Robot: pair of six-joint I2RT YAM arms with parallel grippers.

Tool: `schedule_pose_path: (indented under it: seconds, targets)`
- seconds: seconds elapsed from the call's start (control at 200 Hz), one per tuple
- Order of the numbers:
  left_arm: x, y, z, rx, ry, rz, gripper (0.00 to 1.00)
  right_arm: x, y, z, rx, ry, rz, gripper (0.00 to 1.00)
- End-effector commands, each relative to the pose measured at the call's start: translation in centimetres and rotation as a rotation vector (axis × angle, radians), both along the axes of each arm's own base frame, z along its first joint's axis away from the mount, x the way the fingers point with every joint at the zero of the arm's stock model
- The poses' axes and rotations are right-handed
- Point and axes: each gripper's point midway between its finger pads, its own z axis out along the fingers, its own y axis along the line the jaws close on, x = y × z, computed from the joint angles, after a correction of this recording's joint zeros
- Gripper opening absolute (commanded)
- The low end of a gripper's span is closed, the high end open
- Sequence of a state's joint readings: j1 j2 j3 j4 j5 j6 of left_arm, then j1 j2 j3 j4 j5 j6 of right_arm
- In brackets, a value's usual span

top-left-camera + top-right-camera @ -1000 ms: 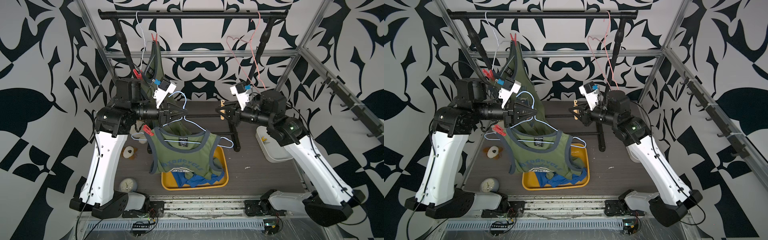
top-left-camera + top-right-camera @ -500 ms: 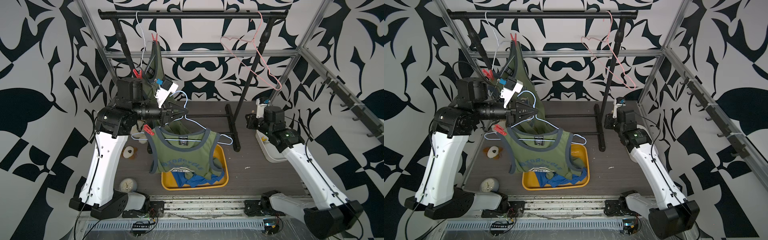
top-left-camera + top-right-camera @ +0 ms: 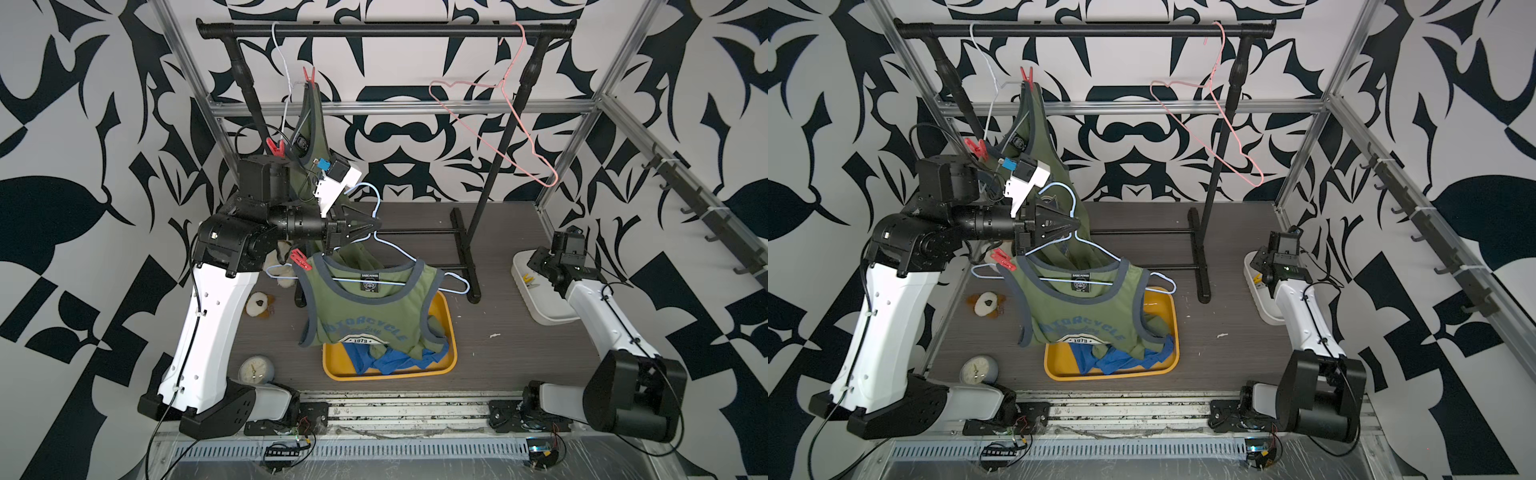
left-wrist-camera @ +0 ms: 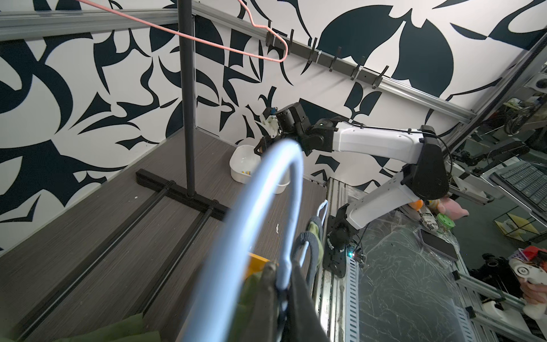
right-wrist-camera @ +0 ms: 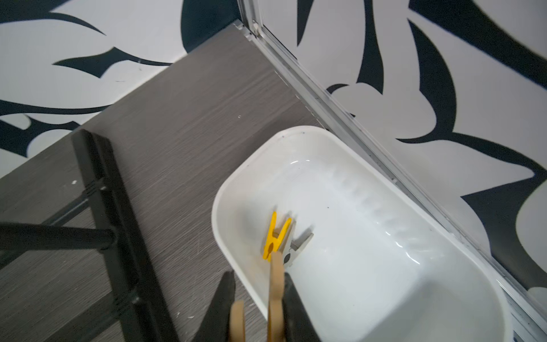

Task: Remove the clothespins securing tank tops to the hanger
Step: Place the clothespin in the storage box.

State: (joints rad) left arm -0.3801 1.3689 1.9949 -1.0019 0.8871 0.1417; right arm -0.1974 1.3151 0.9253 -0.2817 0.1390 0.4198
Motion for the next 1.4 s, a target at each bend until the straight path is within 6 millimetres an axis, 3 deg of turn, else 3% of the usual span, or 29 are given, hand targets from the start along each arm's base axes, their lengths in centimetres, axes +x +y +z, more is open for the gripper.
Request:
schedule_pose_path:
  seconds: [0.0,0.105,0.455,0.935,1.21,1.395]
  targets:
    - [-0.2,-0.3,0.1,-0.015,-0.005,-0.027,0.00,0.6,-1.5,-0.8,-0.016,-0.012,-0.052,0.00]
    - [-0.4,-0.3,-0.1,-0.013,-0.007,-0.032,0.00,0.3,-2.5,-2.7,-0.013,0.025,-0.083,0.00]
    - [-0.6,-0.4,-0.6,-0.007,-0.007,-0.039,0.01,0.1,-2.9,-7.4,0.002,0.147,-0.085,0.18]
    - [-0.8,-1.3,-1.2,-0.001,0.011,-0.071,0.02,0.2,-2.8,-8.8,0.016,0.198,-0.079,0.36]
    - [-1.0,-1.6,-1.3,0.001,0.012,-0.078,0.02,0.4,-2.7,-7.2,0.026,0.164,-0.087,0.45]
    - [-0.5,-1.8,-1.7,0.010,0.016,-0.078,0.02,-0.4,-2.0,-2.2,0.031,0.006,-0.083,0.39]
